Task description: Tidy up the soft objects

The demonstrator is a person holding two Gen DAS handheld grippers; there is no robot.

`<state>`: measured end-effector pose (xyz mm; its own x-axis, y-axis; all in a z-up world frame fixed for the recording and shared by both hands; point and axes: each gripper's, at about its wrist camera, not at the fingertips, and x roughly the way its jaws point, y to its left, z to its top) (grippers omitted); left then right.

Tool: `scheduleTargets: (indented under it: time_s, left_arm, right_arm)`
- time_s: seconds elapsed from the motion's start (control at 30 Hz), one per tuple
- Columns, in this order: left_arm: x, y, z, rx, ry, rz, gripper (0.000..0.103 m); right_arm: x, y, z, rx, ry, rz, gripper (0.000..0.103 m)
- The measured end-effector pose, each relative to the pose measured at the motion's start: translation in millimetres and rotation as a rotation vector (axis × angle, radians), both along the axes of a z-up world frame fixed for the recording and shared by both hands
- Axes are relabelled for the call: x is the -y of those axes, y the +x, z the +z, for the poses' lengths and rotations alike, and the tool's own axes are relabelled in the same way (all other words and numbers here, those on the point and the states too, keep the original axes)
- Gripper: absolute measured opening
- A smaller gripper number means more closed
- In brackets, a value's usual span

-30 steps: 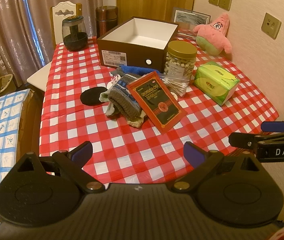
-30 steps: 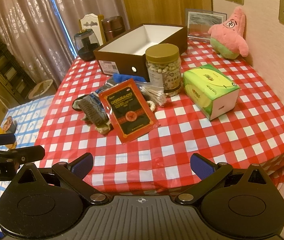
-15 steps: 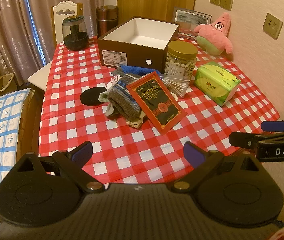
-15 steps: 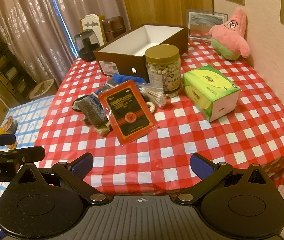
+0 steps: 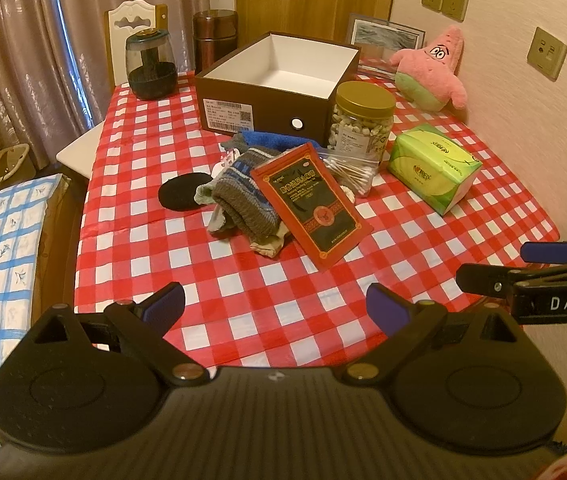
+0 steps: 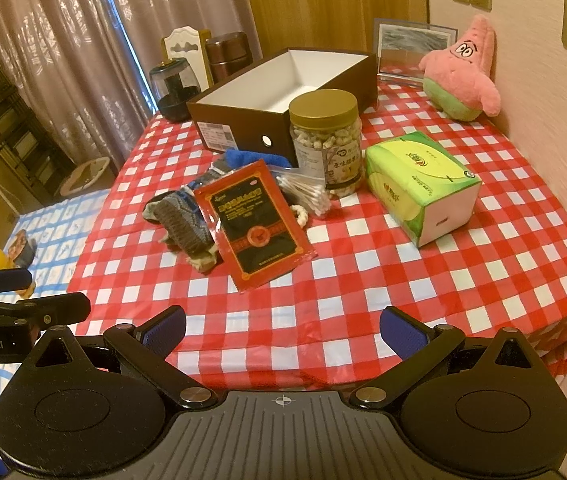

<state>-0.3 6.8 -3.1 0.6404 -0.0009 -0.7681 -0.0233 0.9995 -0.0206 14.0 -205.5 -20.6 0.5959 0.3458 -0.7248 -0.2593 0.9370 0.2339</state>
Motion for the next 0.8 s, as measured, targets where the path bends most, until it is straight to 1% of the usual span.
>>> scheduleTargets:
  time_s: [0.5,0.8]
  left_arm:
    - [0.4,3.3,-2.8,-0.003,0.001,0.002,0.097]
    - [1.7,4.1,-6.0,-0.004,-0.002,0.011,0.097]
  right_arm:
    - [2.5,3.2,0.0,-0.003,0.004,0.008,0.103]
    - [12.6,8.4,-4.7,-0.008,0.015,0.038,0.103]
